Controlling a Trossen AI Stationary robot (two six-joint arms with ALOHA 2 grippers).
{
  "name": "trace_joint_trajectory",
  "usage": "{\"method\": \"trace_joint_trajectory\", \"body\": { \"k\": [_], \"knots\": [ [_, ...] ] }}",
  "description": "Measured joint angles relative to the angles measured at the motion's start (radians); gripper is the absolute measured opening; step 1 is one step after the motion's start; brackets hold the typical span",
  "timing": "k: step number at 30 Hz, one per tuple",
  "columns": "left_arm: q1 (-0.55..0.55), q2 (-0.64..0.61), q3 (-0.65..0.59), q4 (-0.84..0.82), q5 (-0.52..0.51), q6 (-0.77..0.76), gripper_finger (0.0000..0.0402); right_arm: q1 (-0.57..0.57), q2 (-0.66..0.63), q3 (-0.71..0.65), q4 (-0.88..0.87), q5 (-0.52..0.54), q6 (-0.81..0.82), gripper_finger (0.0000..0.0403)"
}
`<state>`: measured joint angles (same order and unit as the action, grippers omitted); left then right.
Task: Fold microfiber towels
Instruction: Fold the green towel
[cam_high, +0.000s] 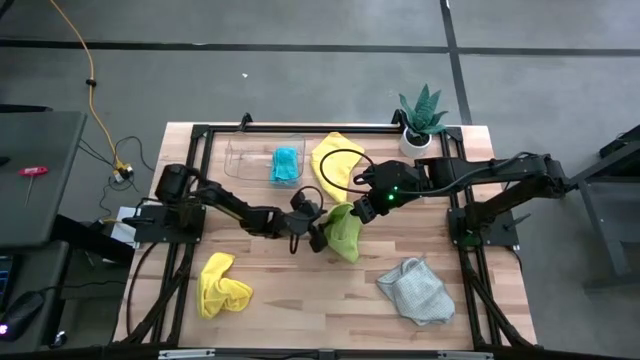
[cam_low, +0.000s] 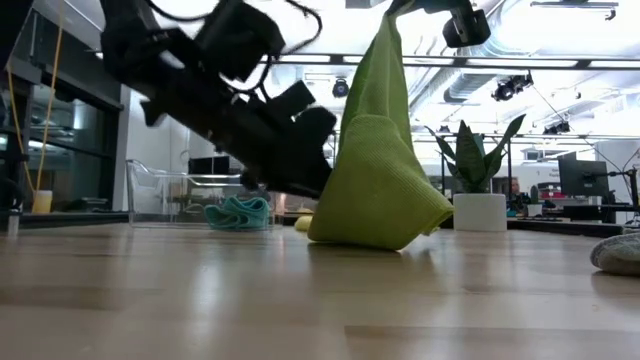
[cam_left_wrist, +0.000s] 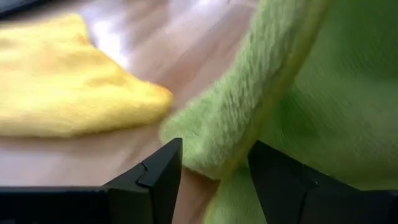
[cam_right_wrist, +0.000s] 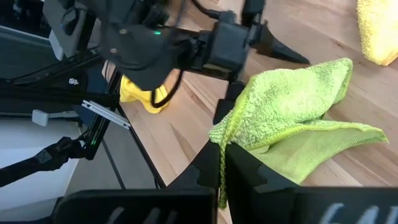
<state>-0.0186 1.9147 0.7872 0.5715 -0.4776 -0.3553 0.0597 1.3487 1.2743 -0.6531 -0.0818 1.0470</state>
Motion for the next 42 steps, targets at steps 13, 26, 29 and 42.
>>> {"method": "trace_joint_trajectory", "body": {
  "k": [13, 26, 29, 42],
  "knots": [
    [0.025, 0.047, 0.008, -0.006, -0.002, -0.086, 0.0164, 0.0, 0.0, 0.0, 0.008, 0.0, -0.011, 0.0],
    [0.045, -0.031, 0.007, -0.122, 0.09, -0.12, 0.0008, 0.0, -0.002, 0.0, 0.009, -0.088, -0.04, 0.0],
    [0.044, -0.115, 0.008, -0.22, 0.142, -0.069, 0.0003, 0.0, -0.02, 0.0, -0.013, -0.104, -0.043, 0.0],
    [0.046, -0.623, 0.008, -0.599, 0.471, 0.012, 0.0001, -0.042, -0.124, 0.0, -0.183, 0.047, -0.091, 0.0]
  ]
}}
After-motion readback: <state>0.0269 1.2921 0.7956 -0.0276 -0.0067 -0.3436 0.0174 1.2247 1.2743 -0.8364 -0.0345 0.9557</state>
